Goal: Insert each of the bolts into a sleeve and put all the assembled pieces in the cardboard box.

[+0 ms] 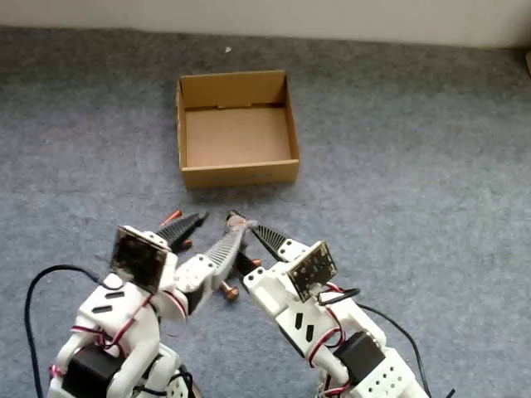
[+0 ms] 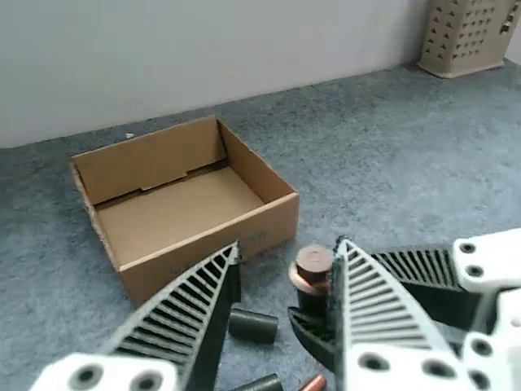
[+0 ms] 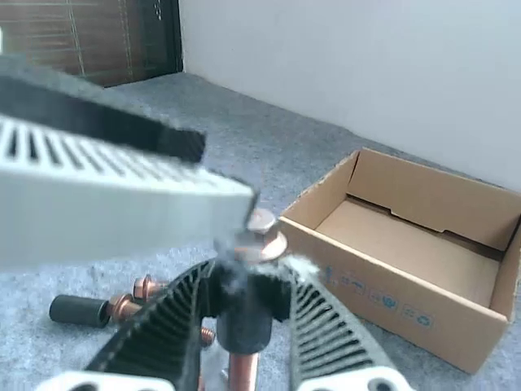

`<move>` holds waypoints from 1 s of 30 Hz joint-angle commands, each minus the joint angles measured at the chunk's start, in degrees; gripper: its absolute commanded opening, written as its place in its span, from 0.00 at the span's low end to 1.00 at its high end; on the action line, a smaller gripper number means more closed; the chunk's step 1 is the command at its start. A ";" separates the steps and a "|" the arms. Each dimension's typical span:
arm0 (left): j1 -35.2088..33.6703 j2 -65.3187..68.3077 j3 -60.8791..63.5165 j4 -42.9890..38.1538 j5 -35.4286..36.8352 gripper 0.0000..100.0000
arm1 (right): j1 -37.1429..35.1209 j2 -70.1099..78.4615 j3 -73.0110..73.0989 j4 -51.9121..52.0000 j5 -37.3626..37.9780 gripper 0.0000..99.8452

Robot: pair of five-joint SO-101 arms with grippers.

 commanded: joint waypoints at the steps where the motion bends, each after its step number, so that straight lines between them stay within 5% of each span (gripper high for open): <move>1: -5.85 -0.66 -3.91 0.97 -0.09 0.23 | 1.10 -0.66 -1.98 -1.36 0.09 0.01; 9: -15.60 -0.66 -6.64 6.86 0.00 0.23 | 11.47 0.13 -5.93 0.04 -6.33 0.01; 16: -24.75 -0.66 -1.27 10.20 -0.26 0.23 | 12.26 1.63 -13.14 2.59 -6.33 0.00; 30: -35.38 -0.66 15.96 4.75 -0.44 0.23 | 14.99 54.81 -36.62 -22.20 -6.24 0.00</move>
